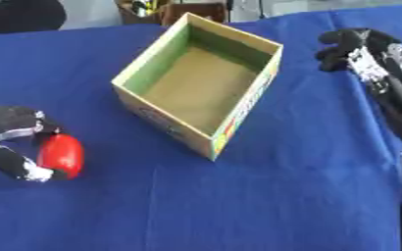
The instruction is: Pick up objects on the table and place them in the box.
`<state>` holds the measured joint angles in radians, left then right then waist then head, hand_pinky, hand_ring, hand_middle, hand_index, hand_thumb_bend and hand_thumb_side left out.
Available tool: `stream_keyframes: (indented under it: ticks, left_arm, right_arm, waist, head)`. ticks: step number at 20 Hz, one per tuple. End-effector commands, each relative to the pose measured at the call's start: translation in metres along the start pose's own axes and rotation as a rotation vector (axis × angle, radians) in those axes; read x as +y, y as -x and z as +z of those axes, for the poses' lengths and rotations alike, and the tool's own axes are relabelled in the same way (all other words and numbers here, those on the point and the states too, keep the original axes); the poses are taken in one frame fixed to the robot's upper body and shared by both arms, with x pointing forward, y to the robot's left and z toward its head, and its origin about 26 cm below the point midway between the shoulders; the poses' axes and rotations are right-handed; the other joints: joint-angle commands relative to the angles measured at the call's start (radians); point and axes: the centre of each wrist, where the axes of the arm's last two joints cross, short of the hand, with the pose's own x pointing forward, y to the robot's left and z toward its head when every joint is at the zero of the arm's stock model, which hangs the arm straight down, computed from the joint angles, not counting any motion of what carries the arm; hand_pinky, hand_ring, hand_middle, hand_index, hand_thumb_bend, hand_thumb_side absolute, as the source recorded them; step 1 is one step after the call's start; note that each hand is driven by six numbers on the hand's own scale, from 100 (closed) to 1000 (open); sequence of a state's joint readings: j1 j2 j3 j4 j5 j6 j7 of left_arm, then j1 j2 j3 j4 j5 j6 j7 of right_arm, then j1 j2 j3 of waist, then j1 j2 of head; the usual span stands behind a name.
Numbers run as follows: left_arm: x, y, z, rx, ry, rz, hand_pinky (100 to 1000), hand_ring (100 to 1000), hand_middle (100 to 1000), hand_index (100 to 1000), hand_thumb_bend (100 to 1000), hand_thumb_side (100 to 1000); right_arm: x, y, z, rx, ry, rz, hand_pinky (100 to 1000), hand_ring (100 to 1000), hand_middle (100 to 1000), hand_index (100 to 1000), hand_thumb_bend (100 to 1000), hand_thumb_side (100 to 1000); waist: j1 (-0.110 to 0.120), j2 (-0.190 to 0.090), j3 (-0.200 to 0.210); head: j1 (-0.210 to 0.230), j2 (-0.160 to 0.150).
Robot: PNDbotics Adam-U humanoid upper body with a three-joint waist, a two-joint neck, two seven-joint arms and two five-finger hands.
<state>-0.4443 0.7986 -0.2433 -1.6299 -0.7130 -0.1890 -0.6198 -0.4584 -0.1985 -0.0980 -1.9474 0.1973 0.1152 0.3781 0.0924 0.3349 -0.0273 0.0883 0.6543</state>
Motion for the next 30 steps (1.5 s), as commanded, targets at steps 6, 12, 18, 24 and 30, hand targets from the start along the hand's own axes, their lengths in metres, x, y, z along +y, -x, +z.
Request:
stream_keyframes:
  ticks: [6, 12, 18, 24, 30]
  left_arm:
    - [0.008, 0.0, 0.003, 0.025, -0.086, 0.004, 157, 353, 369, 666, 180, 595]
    - [0.017, -0.004, 0.007, 0.035, -0.161, 0.028, 100, 305, 344, 583, 100, 525]
    - [0.034, -0.009, 0.015, 0.044, -0.265, 0.044, 100, 273, 317, 548, 100, 472]
    - [0.054, -0.013, 0.026, 0.047, -0.384, 0.062, 100, 232, 275, 502, 100, 390]
    - [0.077, -0.017, 0.037, 0.051, -0.497, 0.046, 100, 224, 265, 476, 100, 336]
  right_arm:
    - [-0.005, -0.006, -0.002, -0.019, -0.001, 0.019, 739, 755, 494, 768, 100, 819]
    - [-0.005, -0.005, -0.001, -0.014, 0.0, 0.019, 739, 755, 494, 768, 100, 817]
    - [-0.006, -0.004, 0.0, -0.007, 0.002, 0.019, 740, 755, 494, 769, 100, 818]
    - [-0.006, -0.003, 0.001, -0.001, 0.005, 0.019, 740, 756, 493, 769, 100, 817]
    - [-0.007, -0.002, 0.003, 0.007, 0.004, 0.023, 740, 756, 493, 769, 100, 817]
  waist:
    - [-0.001, -0.016, 0.001]
    - [0.001, -0.018, 0.003]
    - [0.005, -0.022, 0.006]
    - [0.009, -0.026, 0.007]
    - [0.015, -0.029, 0.01]
  head:
    - [0.0, -0.011]
    - [-0.003, -0.011]
    - [-0.009, -0.011]
    - [-0.012, -0.012]
    - [-0.015, -0.013]
